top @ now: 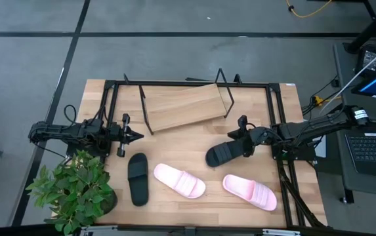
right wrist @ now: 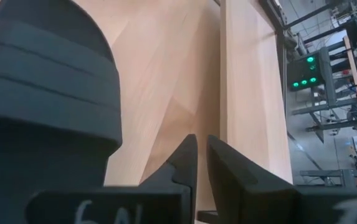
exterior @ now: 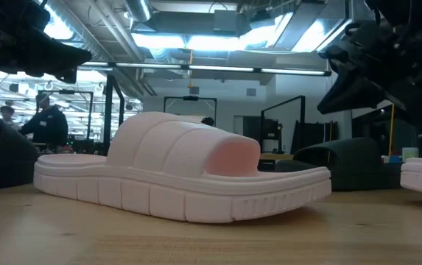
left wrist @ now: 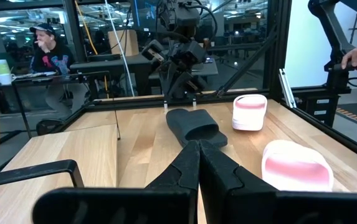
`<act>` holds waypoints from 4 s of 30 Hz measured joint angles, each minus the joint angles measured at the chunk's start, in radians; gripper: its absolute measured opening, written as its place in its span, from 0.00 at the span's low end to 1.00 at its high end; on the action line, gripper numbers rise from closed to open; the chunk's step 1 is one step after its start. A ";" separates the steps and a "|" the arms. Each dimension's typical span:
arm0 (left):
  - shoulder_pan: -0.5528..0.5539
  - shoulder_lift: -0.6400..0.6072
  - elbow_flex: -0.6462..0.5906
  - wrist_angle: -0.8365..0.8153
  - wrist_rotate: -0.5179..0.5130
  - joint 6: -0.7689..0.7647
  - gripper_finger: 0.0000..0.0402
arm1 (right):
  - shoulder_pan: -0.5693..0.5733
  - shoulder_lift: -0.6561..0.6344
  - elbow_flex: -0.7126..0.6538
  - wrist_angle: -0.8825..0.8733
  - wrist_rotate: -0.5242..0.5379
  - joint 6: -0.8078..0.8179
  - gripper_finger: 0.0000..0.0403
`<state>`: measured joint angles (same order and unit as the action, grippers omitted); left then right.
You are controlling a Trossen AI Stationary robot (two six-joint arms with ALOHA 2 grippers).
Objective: Pick and place slides into the shelf
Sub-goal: Put the right black slipper on the shelf
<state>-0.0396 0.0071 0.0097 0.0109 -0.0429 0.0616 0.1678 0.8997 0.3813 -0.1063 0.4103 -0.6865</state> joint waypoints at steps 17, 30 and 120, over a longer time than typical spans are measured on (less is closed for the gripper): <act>0.000 0.000 0.000 0.000 0.000 -0.003 0.00 | -0.005 0.000 0.000 0.011 -0.001 0.045 0.36; 0.000 0.000 0.000 0.000 0.000 -0.002 0.00 | -0.005 0.002 0.000 -0.057 -0.004 -0.234 0.53; 0.000 0.000 0.000 0.000 0.000 -0.001 0.00 | 0.037 0.351 0.084 0.764 0.592 -0.053 0.03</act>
<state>-0.0399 0.0073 0.0097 0.0109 -0.0425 0.0605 0.2052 1.2503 0.4657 0.6580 1.0025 -0.7398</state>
